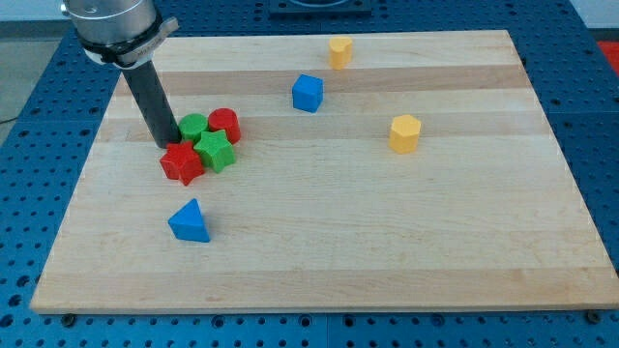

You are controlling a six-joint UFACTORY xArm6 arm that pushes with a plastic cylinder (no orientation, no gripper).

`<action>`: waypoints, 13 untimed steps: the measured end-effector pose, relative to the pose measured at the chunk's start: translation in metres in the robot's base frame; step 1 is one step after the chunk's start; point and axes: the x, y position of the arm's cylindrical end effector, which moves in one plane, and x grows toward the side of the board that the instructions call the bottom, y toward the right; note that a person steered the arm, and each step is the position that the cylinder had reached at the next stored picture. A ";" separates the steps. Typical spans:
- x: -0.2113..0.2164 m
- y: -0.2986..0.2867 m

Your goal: Adjust the green blocks and red blocks

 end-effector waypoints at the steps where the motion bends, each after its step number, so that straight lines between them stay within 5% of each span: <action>1: -0.027 0.002; 4: -0.072 0.011; 8: -0.012 0.019; 10: -0.056 0.056; 13: -0.033 0.087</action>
